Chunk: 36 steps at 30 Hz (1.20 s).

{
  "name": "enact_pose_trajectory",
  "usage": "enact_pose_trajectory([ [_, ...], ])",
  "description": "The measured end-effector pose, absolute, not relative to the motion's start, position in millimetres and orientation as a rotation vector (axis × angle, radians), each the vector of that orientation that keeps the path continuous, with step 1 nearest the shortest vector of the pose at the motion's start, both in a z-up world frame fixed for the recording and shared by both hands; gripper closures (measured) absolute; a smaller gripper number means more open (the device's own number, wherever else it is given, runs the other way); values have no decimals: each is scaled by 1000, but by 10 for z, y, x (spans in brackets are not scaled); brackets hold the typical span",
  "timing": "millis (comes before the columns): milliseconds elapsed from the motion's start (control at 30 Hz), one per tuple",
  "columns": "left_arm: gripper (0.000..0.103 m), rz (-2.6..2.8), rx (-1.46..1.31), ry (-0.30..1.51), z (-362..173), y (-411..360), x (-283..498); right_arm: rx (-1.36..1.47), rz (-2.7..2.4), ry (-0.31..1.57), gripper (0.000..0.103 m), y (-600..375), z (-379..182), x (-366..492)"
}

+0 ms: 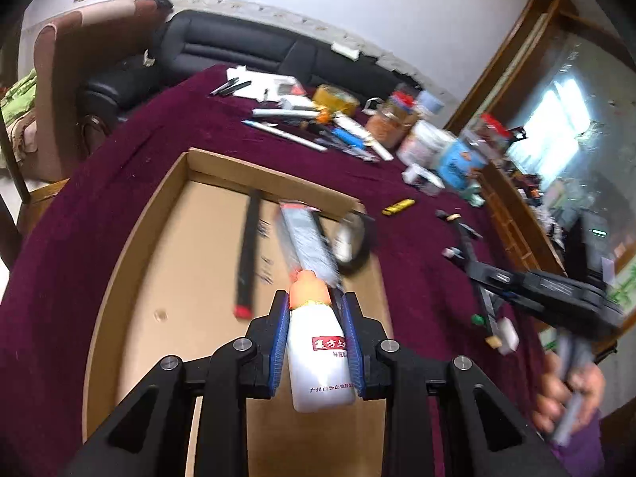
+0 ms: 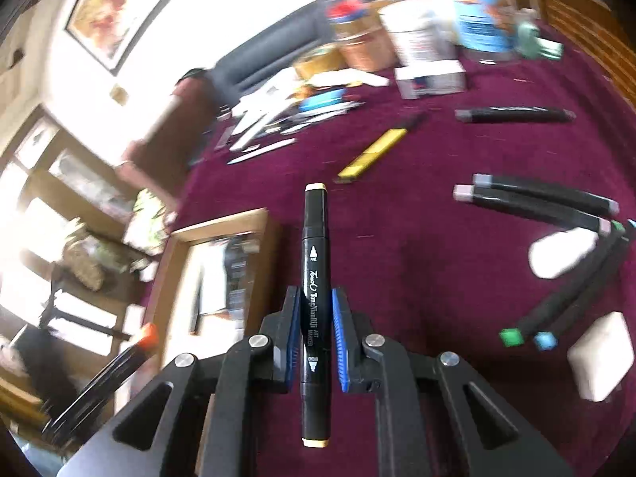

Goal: Organize rigid objects
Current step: 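Carry the glue bottle toward the tray with the left tool while the right tool grasps a black marker, then lower the glue bottle into the tray and open the left tool while the right tool releases its marker there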

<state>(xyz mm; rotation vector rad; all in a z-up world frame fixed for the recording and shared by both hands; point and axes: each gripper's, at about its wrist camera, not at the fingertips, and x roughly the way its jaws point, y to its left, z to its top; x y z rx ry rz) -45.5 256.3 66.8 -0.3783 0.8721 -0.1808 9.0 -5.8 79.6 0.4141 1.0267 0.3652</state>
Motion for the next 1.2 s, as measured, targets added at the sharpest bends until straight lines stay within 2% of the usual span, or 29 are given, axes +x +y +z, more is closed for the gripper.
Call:
enact_pose_trajectory([
  [267, 76, -57, -333, 961, 336, 2882, 93, 403, 538, 1125, 88, 939, 720, 325],
  [567, 75, -12, -349, 937, 273, 3040, 270, 376, 566, 1207, 88, 1542, 401, 561],
  [633, 65, -41, -379, 926, 280, 3079, 260, 366, 560, 1212, 88, 1603, 361, 588],
  [667, 56, -50, -389, 921, 288, 3089, 258, 363, 556, 1215, 88, 1621, 344, 607],
  [833, 54, -84, -431, 883, 406, 3133, 123, 343, 532, 1227, 88, 1670, 283, 673],
  [900, 45, -97, -457, 858, 493, 3162, 12, 330, 523, 1222, 88, 1692, 284, 681],
  [1133, 29, -110, -527, 755, 745, 3273, -388, 297, 493, 1203, 88, 1767, 284, 663],
  [1167, 27, -114, -541, 748, 761, 3293, -430, 293, 492, 1200, 86, 1769, 291, 657],
  [1200, 27, -114, -551, 746, 769, 3308, -452, 288, 496, 1193, 80, 1765, 310, 645],
])
